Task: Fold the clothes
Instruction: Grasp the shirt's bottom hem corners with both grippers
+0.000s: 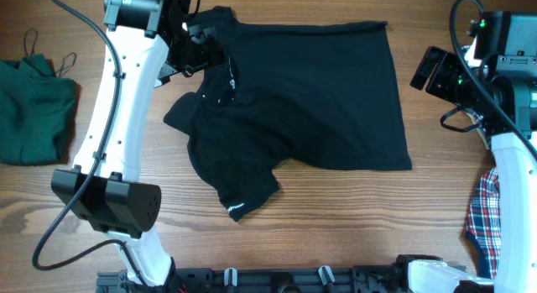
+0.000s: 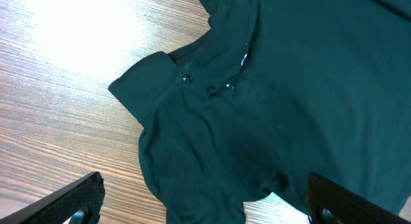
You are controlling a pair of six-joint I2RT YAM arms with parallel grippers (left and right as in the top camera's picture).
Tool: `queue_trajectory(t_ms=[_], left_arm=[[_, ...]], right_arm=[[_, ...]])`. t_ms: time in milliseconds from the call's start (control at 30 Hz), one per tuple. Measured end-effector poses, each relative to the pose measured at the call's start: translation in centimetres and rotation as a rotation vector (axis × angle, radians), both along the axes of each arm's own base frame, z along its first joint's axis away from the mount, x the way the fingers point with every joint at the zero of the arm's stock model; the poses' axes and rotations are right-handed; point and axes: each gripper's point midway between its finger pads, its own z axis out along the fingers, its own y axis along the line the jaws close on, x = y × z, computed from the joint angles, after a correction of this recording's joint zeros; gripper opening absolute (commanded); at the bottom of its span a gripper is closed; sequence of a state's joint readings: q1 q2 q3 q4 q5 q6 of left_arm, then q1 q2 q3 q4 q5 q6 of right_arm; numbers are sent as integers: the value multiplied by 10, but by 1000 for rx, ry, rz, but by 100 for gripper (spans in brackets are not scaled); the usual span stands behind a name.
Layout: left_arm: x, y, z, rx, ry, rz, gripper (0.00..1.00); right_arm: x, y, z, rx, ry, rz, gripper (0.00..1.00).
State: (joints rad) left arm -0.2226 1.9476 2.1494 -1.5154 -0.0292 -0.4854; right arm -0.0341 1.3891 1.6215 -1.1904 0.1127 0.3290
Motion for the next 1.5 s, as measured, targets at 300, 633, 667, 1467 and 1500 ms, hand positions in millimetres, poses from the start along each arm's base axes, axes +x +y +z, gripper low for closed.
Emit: queue_trajectory(t_ms=[300, 633, 667, 1467, 1500], left_arm=[[29, -6, 10, -24, -126, 5, 100], [-31, -56, -86, -31, 170, -128, 100], [-47, -62, -106, -16, 228, -146, 100], [-116, -34, -78, 93, 104, -97, 100], [-121, -33, -92, 95, 128, -91, 100]], right_arm=[[29, -1, 21, -8, -148, -2, 100], [-11, 18, -31, 101, 142, 44, 71], [-14, 17, -46, 101, 202, 37, 82], [-42, 6, -240, 71, 405, -69, 93], [-37, 5, -240, 65, 385, -54, 93]])
